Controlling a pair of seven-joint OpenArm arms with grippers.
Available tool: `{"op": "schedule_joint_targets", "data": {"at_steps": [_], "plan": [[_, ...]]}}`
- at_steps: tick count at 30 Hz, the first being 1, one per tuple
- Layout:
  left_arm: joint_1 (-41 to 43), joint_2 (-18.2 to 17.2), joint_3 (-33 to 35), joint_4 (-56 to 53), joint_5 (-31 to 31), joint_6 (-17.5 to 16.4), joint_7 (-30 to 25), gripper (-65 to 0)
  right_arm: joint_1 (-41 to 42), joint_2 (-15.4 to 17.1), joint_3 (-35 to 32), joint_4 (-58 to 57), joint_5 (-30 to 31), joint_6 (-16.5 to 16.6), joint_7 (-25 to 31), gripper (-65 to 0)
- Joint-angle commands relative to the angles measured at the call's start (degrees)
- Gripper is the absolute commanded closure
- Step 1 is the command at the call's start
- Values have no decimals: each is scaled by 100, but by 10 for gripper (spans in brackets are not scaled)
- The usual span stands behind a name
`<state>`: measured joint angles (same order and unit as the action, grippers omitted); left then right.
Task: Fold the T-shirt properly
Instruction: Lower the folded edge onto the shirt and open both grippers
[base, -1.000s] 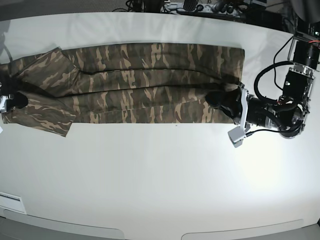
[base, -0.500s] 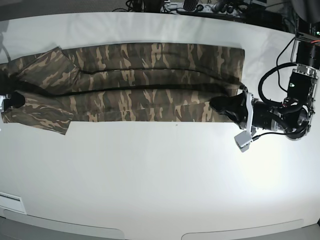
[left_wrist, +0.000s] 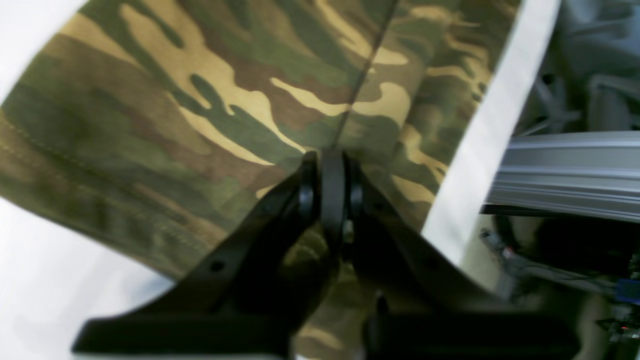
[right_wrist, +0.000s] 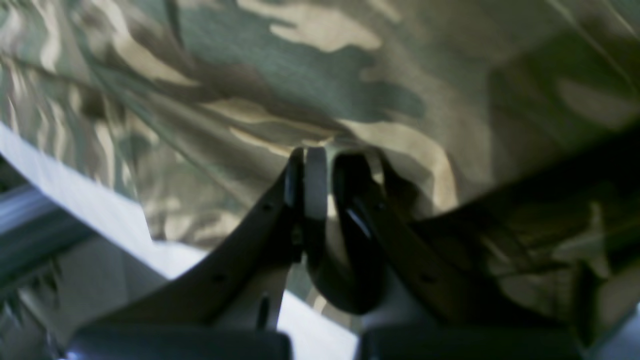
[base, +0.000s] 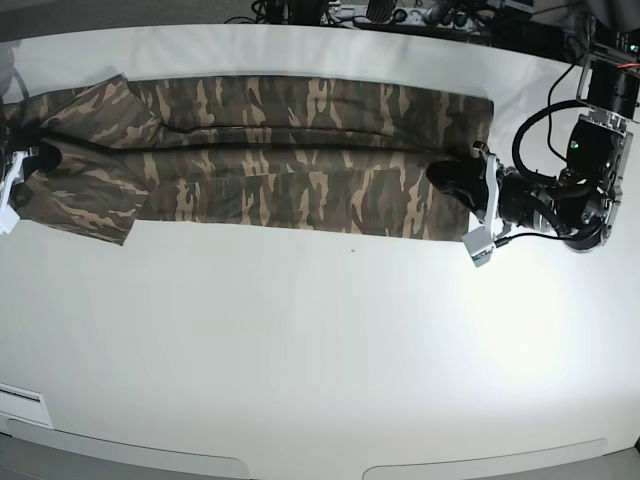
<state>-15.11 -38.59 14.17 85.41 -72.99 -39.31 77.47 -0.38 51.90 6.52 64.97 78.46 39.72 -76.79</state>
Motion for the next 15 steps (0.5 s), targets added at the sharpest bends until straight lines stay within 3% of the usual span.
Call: {"op": "schedule_joint_targets", "data": {"at_steps": [1,6,7,9,11,12,14,15], "plan": [[-122,-111,-74,70,92,-69,-181,0,70,208,70,66,52,28,74,0],[-122,-107,-74,70,551,-69,-992,0,79,208,70,66,55,28,72,0],[-122,-107,-74,70,549,-69,-1019,0,90,210,70,66,52,28,59,-30],[-120,-107,-74,70,527,-69,-992,-13,103,210,70,66,55,28,-92,-218],[-122,-109,-74,70,529,195,-863,-149,122,212,70,68,72,28,-236,-394],[-122,-111,-74,70,529,328,-780,-218,133,229,70,68,122,28,-313,-432],[-125,-127,-74,70,527,542,-586,-303,192,304,72,68,382,28,-321,-435],[-125,-136,-76,70,527,586,-501,-306,225,358,72,68,592,28,-321,-435]]}}
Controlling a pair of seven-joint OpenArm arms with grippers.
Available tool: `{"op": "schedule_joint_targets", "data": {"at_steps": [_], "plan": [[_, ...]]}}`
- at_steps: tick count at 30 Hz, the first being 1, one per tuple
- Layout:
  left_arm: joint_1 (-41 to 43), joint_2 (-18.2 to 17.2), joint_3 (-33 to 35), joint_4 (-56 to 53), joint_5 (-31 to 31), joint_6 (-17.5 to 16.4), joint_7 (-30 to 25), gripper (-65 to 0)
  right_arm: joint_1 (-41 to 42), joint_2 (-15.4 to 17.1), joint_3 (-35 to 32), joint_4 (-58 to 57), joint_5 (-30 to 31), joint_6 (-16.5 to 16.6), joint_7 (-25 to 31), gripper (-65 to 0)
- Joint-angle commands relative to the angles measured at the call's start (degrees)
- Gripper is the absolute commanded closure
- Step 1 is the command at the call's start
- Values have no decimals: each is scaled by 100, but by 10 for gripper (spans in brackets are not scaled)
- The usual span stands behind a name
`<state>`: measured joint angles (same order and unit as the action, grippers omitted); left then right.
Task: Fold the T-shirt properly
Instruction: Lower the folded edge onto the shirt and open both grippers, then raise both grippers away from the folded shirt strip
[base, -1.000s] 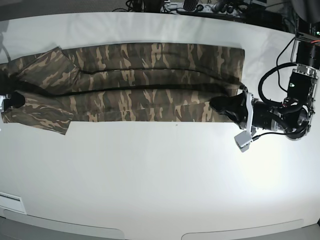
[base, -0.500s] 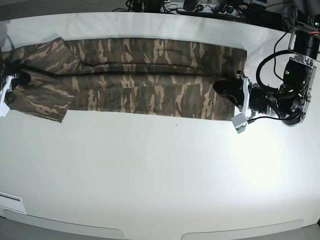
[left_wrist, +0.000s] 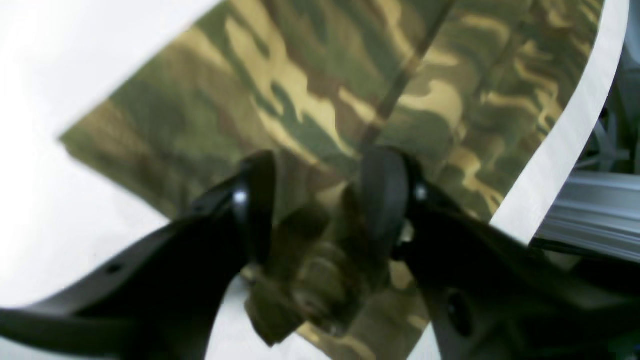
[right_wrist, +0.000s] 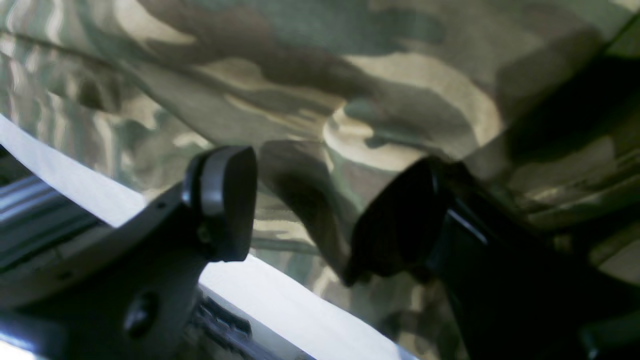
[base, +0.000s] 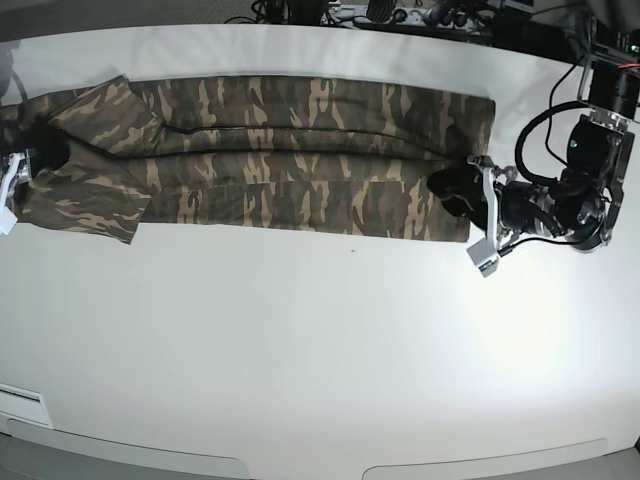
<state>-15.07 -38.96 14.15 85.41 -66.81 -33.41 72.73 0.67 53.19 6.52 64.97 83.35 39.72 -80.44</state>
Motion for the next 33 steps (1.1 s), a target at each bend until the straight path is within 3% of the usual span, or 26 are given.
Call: {"op": "schedule_joint_targets", "data": {"at_steps": [1,4,7,9,11,12,13,14,20,26,27,31,33], "plan": [[-129,-127,-74,70,-92,33,22,-306,179,291,76,68,165,28,44,-435],[-129,-221,-74,72,-92,227,59,-305,400,474,232,68,165,28,44,-435],[-131,-297,-74,74,11,197,63,-291,621,540,673,68,165,28,44,-403],[-149,-295,-92,74,317,170,59,-250,699,522,1032,66,165,28,44,-300],[-192,-297,-92,74,557,175,26,-178,695,518,1338,68,165,28,44,-112],[-205,-297,-92,74,686,186,-15,-109,693,494,1460,66,165,28,44,-5],[-212,-295,-96,74,813,275,-90,-23,680,457,1572,66,165,28,44,0],[-212,-295,-114,74,927,393,-186,0,680,391,1652,66,165,28,44,0],[-210,-275,-269,74,1692,769,-776,0,520,-310,1727,66,165,28,44,0],[-210,-201,-756,74,1687,774,-817,0,199,-999,1727,66,165,28,44,0],[-212,-201,-839,74,1685,774,-822,-37,164,-1080,1727,66,165,28,44,0],[-208,-201,-1161,74,1698,778,-824,-313,85,-1416,1727,66,165,28,44,0],[-205,-201,-1314,74,1742,876,-826,-410,61,-1604,1727,66,162,28,44,0]]}}
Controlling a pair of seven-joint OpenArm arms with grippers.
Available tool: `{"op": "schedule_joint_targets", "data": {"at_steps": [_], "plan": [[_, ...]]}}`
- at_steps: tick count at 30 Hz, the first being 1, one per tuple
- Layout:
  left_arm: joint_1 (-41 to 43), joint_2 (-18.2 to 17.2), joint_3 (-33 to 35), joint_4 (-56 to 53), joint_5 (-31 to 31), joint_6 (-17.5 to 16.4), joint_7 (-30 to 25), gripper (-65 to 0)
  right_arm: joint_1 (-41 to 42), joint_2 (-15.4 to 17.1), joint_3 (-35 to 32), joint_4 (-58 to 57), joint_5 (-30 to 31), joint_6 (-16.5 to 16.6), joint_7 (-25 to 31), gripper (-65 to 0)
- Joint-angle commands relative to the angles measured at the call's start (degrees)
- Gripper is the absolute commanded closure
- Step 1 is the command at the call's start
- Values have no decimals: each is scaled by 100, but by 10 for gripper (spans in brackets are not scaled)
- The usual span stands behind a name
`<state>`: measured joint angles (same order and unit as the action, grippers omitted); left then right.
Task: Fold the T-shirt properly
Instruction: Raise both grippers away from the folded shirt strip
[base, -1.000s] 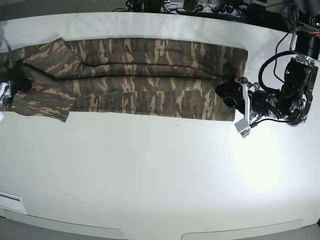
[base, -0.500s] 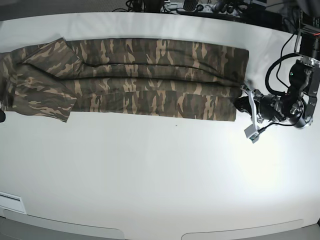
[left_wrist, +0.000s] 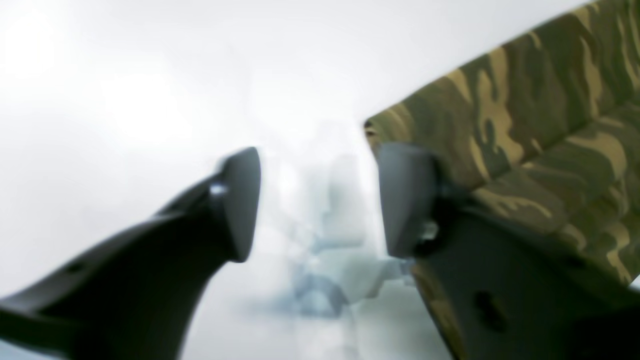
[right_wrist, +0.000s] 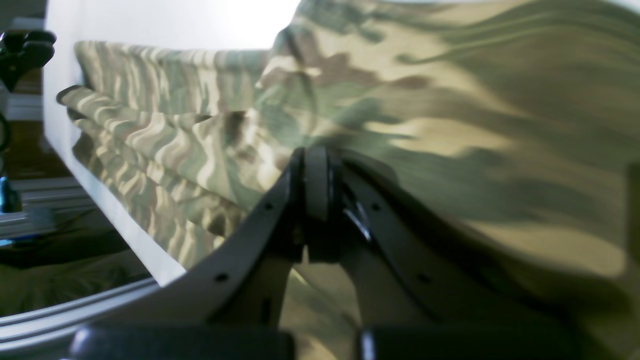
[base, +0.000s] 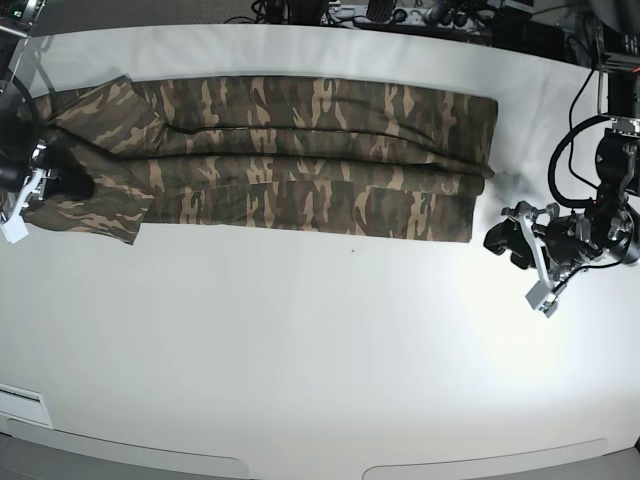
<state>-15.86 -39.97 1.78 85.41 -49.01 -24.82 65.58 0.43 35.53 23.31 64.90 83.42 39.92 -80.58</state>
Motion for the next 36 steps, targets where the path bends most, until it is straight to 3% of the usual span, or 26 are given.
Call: {"op": "schedule_joint_targets", "data": {"at_steps": [1,8,15,17,24,36], "plan": [[-129,-98,-140,74,-7,131,-122,-431,26,87,46,72,-50,8,58,0],[-127,-98,-343,74,717,811,-175,-437,-94,-76,42,72,-1388,8,426,0],[68,-98,-343,72,796,885,-133,-437,-308,-116,44,72,-2092,8,863,0],[76,-96,-343,74,789,946,-138,-436,-348,-144,44,72,-2437,-146,1069,0],[111,-96,-341,72,544,892,22,-437,-361,-144,44,74,-3467,-833,1506,0],[109,-81,-341,72,-205,450,87,-436,-262,-144,557,133,-4457,-1480,1775,0]]}}
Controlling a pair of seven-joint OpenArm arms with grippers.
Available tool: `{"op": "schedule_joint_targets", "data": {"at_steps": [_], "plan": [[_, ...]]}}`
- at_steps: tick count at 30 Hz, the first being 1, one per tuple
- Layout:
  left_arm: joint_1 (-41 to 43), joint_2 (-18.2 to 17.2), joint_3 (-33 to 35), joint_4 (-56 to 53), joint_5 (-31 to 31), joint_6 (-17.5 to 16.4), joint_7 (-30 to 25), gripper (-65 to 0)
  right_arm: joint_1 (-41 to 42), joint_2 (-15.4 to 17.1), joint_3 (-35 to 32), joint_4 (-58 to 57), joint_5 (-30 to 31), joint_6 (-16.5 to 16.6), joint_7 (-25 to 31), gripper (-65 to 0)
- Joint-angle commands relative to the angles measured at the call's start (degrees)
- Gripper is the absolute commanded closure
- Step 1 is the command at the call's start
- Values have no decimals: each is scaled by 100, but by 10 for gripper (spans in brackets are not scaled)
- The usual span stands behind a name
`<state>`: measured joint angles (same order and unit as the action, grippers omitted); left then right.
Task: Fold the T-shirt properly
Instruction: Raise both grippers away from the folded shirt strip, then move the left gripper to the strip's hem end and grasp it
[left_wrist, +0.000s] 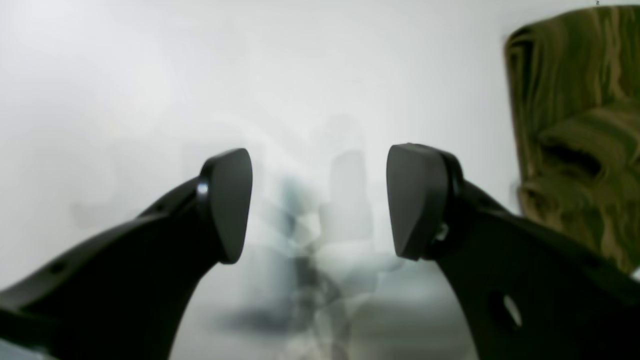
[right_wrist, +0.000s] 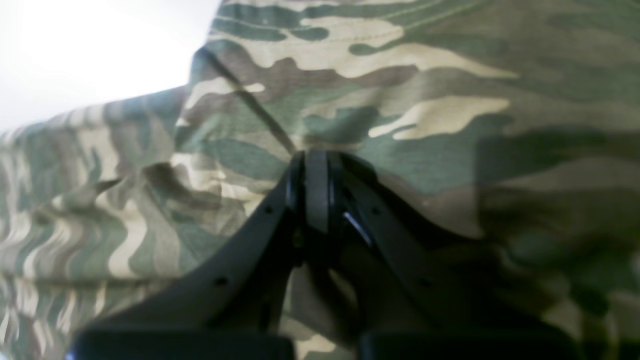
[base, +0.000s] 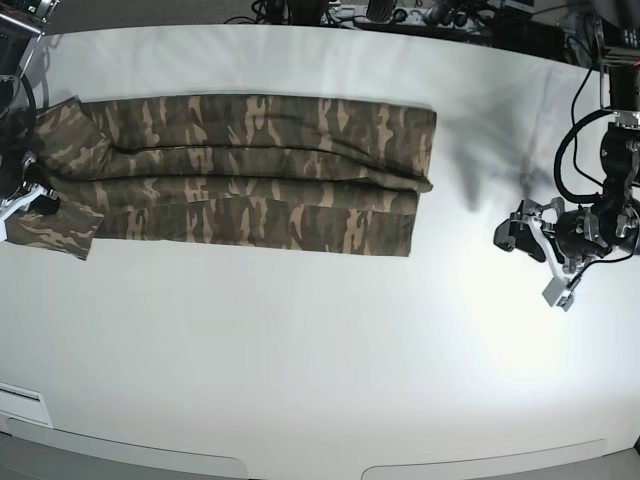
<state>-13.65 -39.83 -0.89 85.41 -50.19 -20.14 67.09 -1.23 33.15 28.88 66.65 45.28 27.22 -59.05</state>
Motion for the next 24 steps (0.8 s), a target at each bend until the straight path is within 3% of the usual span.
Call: {"op": "schedule_joint_targets", "data": {"at_steps": [1,4,8,11,14,20,24], "plan": [[-109,-94,-74,74,-142,-66,-61,-436,-96,94,98,-20,-656,-249,-352,0],[-111,-92,-74,74,-219,-90,-66,-436,-98,98,361,52,-579,-160,-380,0],[-109,-76,-74,74,-238,-125,-63,-436,-98,107,634,90,184,446,-680,-4],[-111,0,-74,72,-245,-127,-66,-436,-96,127,813,90,892,826,-881,-101],[-101,275,-74,72,-339,-127,-59,-437,-98,168,992,90,1471,1222,-984,-153],[-9,981,-74,72,-662,-129,398,-437,-96,501,1250,90,2682,1278,-1432,-153],[219,1285,-127,74,-715,-127,540,-437,-96,874,1283,90,2739,1278,-1432,-153]]}}
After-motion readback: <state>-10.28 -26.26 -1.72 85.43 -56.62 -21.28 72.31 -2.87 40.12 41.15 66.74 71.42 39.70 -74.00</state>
